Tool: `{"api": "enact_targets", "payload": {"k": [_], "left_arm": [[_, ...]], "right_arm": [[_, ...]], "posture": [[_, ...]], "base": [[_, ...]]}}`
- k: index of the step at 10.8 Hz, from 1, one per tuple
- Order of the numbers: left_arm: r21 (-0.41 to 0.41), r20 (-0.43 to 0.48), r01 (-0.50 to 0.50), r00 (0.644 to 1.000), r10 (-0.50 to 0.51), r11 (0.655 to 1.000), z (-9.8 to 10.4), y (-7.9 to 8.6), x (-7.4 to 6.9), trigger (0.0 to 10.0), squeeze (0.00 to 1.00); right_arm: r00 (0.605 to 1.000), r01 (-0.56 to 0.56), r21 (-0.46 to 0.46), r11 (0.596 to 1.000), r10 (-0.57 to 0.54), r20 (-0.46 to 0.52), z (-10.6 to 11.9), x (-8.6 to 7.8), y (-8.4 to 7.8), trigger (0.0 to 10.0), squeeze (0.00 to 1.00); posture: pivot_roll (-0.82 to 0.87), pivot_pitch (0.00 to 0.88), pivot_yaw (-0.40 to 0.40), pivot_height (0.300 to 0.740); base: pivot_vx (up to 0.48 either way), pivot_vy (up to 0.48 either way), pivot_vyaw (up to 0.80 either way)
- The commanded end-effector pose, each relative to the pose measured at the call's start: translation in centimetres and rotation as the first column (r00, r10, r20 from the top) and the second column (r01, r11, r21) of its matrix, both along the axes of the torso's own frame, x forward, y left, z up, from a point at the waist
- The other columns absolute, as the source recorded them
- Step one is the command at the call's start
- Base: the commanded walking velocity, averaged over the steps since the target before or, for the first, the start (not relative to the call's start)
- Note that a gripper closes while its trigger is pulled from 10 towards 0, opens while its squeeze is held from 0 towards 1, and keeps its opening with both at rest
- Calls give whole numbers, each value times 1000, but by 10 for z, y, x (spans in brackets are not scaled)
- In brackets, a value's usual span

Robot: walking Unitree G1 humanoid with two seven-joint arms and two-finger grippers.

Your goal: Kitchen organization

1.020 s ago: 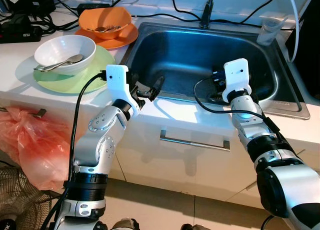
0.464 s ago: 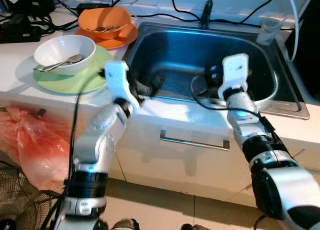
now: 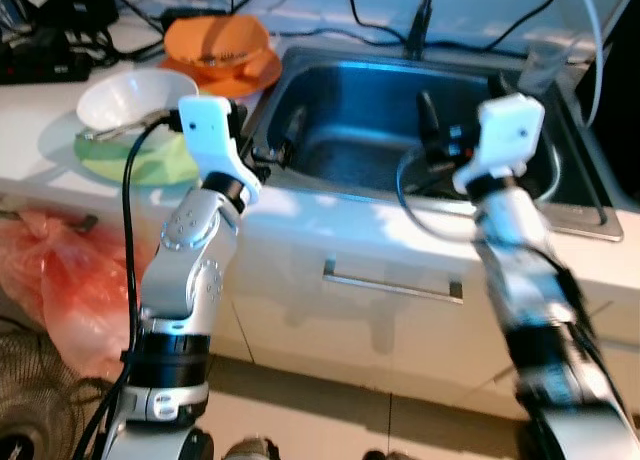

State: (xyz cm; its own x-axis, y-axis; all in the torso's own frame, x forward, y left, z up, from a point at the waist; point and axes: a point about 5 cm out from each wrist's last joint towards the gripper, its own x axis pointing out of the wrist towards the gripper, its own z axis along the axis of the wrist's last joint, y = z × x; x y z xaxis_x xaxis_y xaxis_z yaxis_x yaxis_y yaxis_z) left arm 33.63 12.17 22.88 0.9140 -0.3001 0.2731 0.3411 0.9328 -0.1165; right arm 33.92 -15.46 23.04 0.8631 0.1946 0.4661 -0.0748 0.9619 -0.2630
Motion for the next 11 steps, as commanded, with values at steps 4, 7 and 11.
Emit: {"api": "enact_targets", "payload": {"k": [4,7,11], "left_arm": [[-24,74,67,995,-65,997,12,-18,-8,10000,0],[-32,76,65,995,-62,997,14,-17,-1,10000,0],[-35,78,58,995,-55,998,14,-16,0,10000,0]], "right_arm": [[999,-37,-11,999,37,20,24,-31,15,10000,0],[999,-37,-10,999,37,6,29,-32,16,10000,0],[1000,-18,34,999,18,-8,34,-32,12,10000,0]], "posture": [[21,12,8,740],[19,0,6,740],[17,0,8,740]], "base": [[61,0,0],[326,0,0],[323,0,0]]}}
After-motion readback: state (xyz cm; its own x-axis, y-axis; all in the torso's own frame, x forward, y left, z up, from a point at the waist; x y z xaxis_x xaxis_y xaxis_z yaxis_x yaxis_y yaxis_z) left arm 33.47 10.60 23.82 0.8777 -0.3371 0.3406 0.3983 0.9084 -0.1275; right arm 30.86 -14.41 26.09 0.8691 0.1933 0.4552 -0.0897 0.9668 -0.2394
